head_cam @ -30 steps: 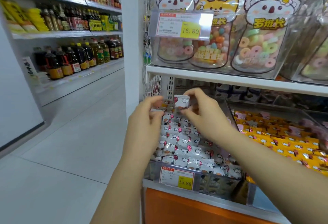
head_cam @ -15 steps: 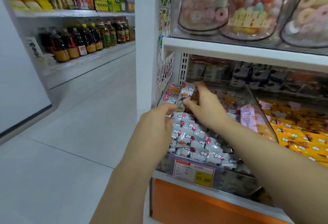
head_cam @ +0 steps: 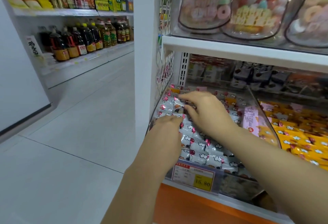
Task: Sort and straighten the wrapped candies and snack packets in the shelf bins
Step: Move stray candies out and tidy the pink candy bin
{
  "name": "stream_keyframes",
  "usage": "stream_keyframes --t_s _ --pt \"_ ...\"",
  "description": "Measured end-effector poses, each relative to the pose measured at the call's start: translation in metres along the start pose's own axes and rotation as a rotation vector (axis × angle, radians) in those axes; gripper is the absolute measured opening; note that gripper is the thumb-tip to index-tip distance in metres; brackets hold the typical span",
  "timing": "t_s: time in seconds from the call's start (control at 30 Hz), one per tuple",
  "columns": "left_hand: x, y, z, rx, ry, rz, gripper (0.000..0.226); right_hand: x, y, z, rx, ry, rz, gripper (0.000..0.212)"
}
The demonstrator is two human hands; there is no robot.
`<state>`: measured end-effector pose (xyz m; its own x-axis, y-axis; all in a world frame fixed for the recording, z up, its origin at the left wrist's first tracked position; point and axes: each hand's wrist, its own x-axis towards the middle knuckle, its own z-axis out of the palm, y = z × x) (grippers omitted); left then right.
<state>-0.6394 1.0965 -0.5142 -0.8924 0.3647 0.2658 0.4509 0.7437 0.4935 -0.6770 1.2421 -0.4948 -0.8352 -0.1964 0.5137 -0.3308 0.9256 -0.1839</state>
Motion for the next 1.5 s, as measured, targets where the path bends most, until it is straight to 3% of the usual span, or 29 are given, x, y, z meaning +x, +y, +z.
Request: stream_keyframes --t_s 0.13,0.33,0.53,0.7,0.9,1.0,1.1,1.2,1.33,1.5 --pt "0.003 0.003 -0.001 0.047 -0.024 -0.01 0.045 0.001 0.004 0.004 -0.264 -0.296 0.021 0.048" --pt "0.005 0.004 -0.002 0.044 -0.051 -0.037 0.048 0.005 0.002 -0.003 -0.166 -0.494 0.124 0.054" --pt "0.003 0.002 0.002 -0.015 0.016 -0.05 0.054 -0.012 0.003 -0.051 -0.054 -0.203 0.119 0.036" --pt "0.002 0.013 0.003 -0.029 0.102 -0.026 0.046 -0.055 0.027 -0.09 -0.348 -0.248 0.205 0.031" --pt "0.006 0.038 0.013 0.02 -0.008 0.055 0.044 -0.076 0.028 -0.095 -0.456 -0.442 0.156 0.045" --pt "0.008 0.046 0.017 0.045 -0.033 0.056 0.041 -0.076 0.029 -0.094 -0.391 -0.476 0.154 0.055" --pt "0.009 0.055 0.017 0.019 -0.027 0.062 0.04 -0.078 0.034 -0.103 -0.159 -0.362 0.182 0.046" --pt "0.007 0.067 0.013 -0.125 0.0 0.099 0.038 -0.087 0.035 -0.116 0.073 -0.207 0.196 0.028" --pt "0.0 0.092 0.01 -0.47 -0.034 0.133 0.035 -0.107 0.033 -0.129 0.214 -0.081 0.156 0.021" --pt "-0.011 0.133 0.016 -0.886 -0.13 0.057 0.037 -0.148 0.033 -0.153 0.177 0.022 0.135 0.037"
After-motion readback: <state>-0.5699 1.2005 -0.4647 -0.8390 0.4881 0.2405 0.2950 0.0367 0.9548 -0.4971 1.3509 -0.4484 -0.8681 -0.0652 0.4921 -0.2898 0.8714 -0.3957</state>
